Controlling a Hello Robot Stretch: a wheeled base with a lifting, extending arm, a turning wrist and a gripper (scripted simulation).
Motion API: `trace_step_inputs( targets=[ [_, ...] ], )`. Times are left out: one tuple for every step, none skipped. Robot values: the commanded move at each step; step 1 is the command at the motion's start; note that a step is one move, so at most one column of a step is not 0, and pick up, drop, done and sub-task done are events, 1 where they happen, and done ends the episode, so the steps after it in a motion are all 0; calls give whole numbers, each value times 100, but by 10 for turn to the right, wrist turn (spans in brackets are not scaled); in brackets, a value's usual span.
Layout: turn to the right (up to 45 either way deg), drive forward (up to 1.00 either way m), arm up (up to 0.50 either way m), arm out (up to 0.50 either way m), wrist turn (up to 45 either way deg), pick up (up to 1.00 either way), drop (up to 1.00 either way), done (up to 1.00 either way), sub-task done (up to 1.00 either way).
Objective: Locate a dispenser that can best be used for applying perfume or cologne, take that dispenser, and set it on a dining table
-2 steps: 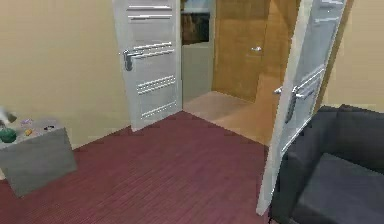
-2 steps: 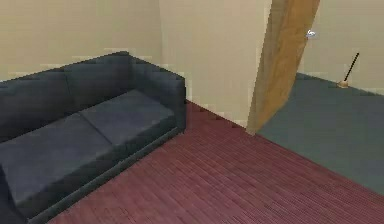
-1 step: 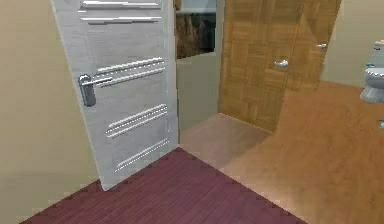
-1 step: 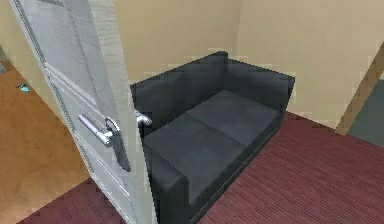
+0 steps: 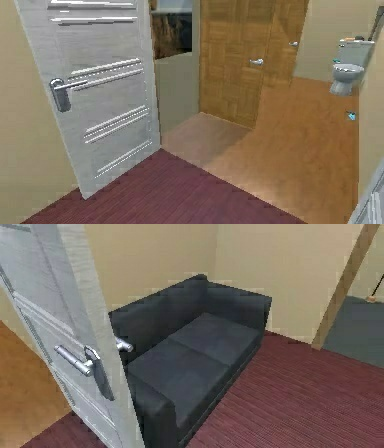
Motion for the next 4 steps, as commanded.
trace_step_inputs(
  targets=[
    [30,0,0,0,0,0,0,0,0],
    [0,30,0,0,0,0,0,0,0],
    [330,0,0,0,0,0,0,0,0],
    [0,100,0,0,0,0,0,0,0]
  ],
)
